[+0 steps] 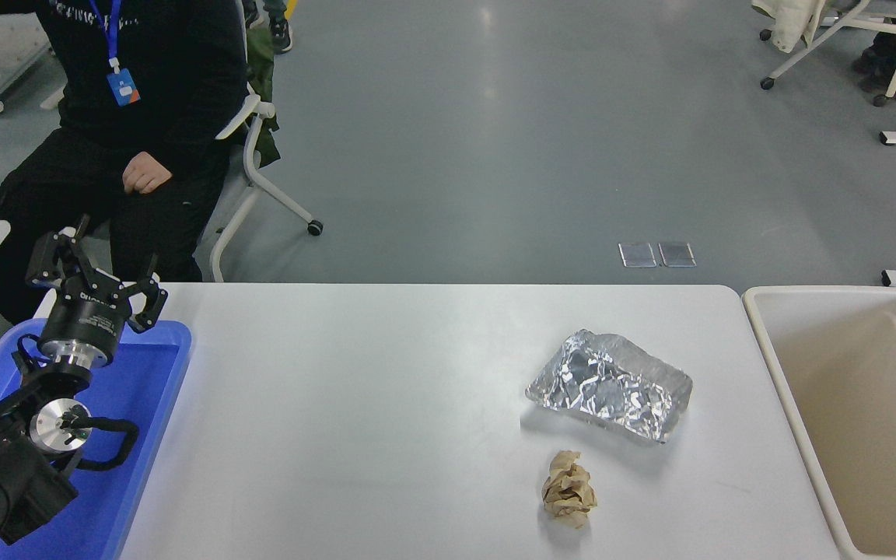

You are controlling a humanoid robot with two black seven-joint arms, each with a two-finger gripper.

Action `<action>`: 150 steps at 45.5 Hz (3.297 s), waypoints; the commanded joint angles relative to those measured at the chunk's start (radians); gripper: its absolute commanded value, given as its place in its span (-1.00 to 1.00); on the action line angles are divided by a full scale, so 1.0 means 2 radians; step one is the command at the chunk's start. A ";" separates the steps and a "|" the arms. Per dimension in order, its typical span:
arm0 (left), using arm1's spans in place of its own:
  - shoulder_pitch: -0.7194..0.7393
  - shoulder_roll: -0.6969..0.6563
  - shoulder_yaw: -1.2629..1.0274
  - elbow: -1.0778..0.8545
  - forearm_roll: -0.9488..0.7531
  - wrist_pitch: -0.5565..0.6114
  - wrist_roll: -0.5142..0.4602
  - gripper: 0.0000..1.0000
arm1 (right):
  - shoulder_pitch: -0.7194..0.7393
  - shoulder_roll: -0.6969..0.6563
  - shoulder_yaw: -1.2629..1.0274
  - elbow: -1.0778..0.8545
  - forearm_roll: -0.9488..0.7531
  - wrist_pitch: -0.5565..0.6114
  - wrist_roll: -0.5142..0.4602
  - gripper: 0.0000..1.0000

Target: Clean the table surface

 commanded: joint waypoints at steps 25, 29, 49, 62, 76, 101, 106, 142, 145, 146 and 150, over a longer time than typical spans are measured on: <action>0.000 0.000 0.000 0.000 0.000 0.001 0.000 1.00 | -0.035 0.164 0.006 -0.113 0.053 -0.065 0.002 -1.00; 0.000 0.000 0.000 -0.001 0.000 0.000 0.000 1.00 | -0.035 0.167 0.006 -0.114 0.053 -0.065 0.002 -1.00; 0.000 0.000 0.000 0.000 0.000 0.001 0.000 1.00 | -0.028 0.161 0.008 -0.115 0.078 -0.076 0.002 1.00; 0.000 0.000 0.000 -0.001 0.000 0.000 0.000 1.00 | -0.016 0.152 0.008 -0.113 0.112 -0.073 0.002 1.00; 0.000 0.000 0.000 0.000 0.000 0.000 0.000 1.00 | -0.010 0.015 0.081 0.020 0.114 -0.036 0.002 1.00; -0.001 0.000 0.000 0.000 0.000 0.000 0.000 1.00 | -0.093 -0.159 0.364 0.313 0.105 -0.032 0.002 1.00; 0.000 0.000 0.000 0.000 0.000 0.000 0.000 1.00 | -0.117 -0.114 0.461 0.352 0.106 -0.020 0.002 1.00; -0.001 0.000 0.000 0.000 0.001 0.000 0.000 1.00 | -0.159 0.236 0.616 0.357 0.029 0.057 0.104 1.00; -0.001 0.000 0.000 -0.001 0.000 0.000 0.000 1.00 | -0.152 0.241 0.617 0.341 0.013 0.060 0.110 1.00; -0.001 0.000 0.000 0.000 0.000 0.000 0.000 1.00 | -0.149 0.243 0.616 0.336 0.007 0.060 0.113 1.00; -0.001 0.000 0.000 0.000 0.000 0.000 0.000 1.00 | -0.136 0.253 0.615 0.311 -0.023 0.060 0.135 1.00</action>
